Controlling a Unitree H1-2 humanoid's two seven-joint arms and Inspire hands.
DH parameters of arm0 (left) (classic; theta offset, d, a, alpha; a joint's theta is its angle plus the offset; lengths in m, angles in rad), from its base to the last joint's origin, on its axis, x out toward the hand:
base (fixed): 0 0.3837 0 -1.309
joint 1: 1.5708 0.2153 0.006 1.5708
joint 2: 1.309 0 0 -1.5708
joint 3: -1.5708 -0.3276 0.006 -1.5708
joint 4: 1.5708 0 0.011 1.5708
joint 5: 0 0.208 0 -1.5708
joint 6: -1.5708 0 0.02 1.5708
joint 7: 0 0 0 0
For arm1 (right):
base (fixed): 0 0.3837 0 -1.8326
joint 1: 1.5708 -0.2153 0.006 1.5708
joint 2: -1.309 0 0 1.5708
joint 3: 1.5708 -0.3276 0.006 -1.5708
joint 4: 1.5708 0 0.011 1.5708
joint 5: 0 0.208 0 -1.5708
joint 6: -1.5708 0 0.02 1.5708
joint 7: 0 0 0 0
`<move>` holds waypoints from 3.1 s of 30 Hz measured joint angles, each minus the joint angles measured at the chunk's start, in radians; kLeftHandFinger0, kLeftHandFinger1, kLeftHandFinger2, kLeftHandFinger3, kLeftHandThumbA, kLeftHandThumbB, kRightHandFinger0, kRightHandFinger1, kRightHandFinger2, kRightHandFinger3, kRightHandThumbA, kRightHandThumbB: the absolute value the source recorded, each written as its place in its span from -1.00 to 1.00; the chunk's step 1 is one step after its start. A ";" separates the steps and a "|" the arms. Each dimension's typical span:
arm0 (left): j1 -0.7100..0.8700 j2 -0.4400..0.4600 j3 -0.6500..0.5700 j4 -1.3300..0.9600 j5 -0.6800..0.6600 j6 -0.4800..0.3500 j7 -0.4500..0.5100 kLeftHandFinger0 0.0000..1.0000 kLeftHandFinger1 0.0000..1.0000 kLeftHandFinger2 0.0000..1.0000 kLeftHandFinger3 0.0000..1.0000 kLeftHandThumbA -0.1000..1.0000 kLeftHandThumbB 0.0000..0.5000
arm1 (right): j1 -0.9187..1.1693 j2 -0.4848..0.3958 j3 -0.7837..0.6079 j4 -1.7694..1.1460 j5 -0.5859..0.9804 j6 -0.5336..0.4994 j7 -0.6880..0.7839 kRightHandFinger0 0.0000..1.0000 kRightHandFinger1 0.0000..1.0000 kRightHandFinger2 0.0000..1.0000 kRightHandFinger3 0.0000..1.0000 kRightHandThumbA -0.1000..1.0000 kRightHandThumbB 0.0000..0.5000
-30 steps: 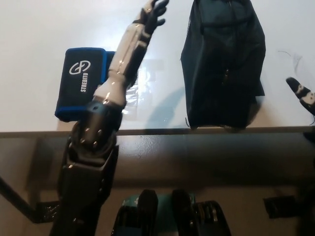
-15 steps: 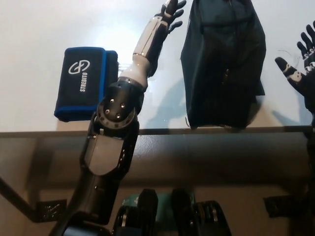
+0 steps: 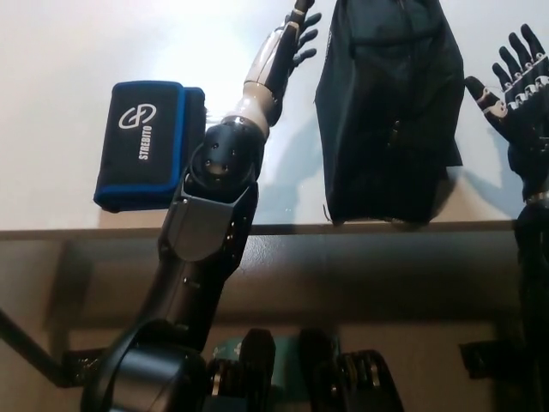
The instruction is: Use both hands to pick up the lunch bag on the right hand side and smoothly move it near the note book on the left hand side
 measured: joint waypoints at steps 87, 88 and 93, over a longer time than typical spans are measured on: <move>0.411 0.082 0.049 -0.454 -0.098 -0.143 0.074 1.00 1.00 1.00 1.00 1.00 0.14 | -0.413 0.344 -0.006 0.803 0.098 -0.176 0.179 1.00 1.00 1.00 1.00 1.00 0.30; 0.412 0.083 0.049 -0.460 -0.100 -0.138 0.074 1.00 1.00 1.00 1.00 1.00 0.19 | -0.414 0.344 -0.005 0.804 0.097 -0.176 0.179 1.00 1.00 1.00 1.00 1.00 0.24; 0.412 0.094 0.050 -0.474 -0.109 -0.113 0.073 1.00 1.00 1.00 1.00 1.00 0.26 | -0.416 0.344 0.006 0.805 0.085 -0.186 0.175 1.00 1.00 1.00 1.00 1.00 0.15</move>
